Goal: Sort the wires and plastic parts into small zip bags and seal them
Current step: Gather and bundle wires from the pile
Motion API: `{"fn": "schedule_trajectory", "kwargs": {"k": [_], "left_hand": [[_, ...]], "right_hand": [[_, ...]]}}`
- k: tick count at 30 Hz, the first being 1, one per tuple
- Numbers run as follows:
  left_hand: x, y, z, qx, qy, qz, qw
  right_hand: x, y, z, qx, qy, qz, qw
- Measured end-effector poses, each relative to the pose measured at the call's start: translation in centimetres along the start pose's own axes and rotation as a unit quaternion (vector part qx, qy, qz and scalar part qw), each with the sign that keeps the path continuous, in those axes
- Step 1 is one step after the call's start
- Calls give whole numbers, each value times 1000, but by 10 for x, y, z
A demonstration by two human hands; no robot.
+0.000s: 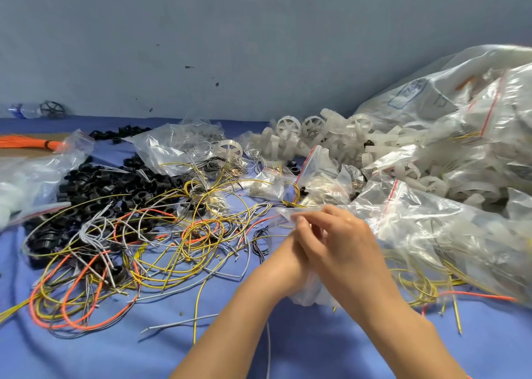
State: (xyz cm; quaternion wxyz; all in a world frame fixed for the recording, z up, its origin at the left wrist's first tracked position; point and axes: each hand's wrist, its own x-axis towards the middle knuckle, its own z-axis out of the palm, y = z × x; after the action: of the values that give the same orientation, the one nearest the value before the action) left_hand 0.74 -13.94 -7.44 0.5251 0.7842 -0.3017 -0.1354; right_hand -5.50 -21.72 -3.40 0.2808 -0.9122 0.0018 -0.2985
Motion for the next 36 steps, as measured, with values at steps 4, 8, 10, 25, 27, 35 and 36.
{"fn": "schedule_trajectory", "kwargs": {"k": [4, 8, 10, 25, 27, 35, 36], "left_hand": [[-10, 11, -28, -17, 1, 32, 999], [-25, -1, -54, -12, 193, 38, 980], [-34, -12, -62, 103, 246, -14, 964], [-40, -14, -34, 508, 149, -134, 838], [-39, -14, -38, 454, 161, -141, 865], [-40, 7, -85, -491, 137, -231, 829], [-44, 4, -89, -555, 99, -230, 793]], "right_hand": [[3, 9, -4, 13, 14, 29, 999], [6, 18, -6, 2, 33, 66, 997], [8, 20, -8, 10, 53, 81, 995], [6, 18, -10, 28, 67, 84, 994], [7, 19, -11, 29, 75, 82, 993], [11, 23, -16, 41, 90, 81, 992], [11, 23, -16, 40, 88, 82, 992]]}}
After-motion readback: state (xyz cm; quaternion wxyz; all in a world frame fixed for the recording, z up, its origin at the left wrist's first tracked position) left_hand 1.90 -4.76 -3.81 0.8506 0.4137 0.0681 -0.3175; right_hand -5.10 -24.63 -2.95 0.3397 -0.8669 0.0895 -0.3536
